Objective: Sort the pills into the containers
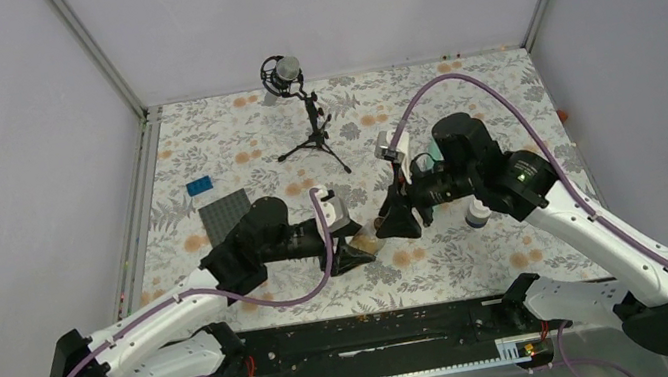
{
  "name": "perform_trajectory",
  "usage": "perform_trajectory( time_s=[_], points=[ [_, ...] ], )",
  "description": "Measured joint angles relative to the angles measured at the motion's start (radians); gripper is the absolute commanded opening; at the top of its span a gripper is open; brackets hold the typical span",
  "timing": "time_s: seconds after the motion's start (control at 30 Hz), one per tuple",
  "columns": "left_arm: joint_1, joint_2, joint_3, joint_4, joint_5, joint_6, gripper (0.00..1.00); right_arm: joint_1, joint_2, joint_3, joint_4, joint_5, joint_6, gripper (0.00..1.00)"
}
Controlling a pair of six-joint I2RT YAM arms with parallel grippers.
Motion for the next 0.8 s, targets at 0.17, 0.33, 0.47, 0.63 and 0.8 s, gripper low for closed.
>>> perform_trajectory(
  time_s=[0.17,0.33,0.47,0.63,0.8],
  points=[
    [0.005,0.011,0.005,-0.017,-0.001,0.001,0.00,0.000,0.029,-0.006,0.040,0.017,0.069,0.48],
    [0.023,0.023,0.005,-0.067,-0.044,0.004,0.00,0.005,0.089,-0.004,0.048,0.128,0.210,0.60],
    [0.013,0.027,0.005,-0.069,-0.031,0.004,0.00,0.007,0.128,0.006,0.076,0.293,0.311,0.72],
    [0.000,0.025,0.005,-0.044,-0.012,0.004,0.00,0.002,0.123,0.006,0.077,0.377,0.362,0.86],
    [0.000,0.025,0.005,-0.041,-0.011,0.004,0.00,0.002,0.047,0.006,0.079,0.337,0.341,0.93]
  ],
)
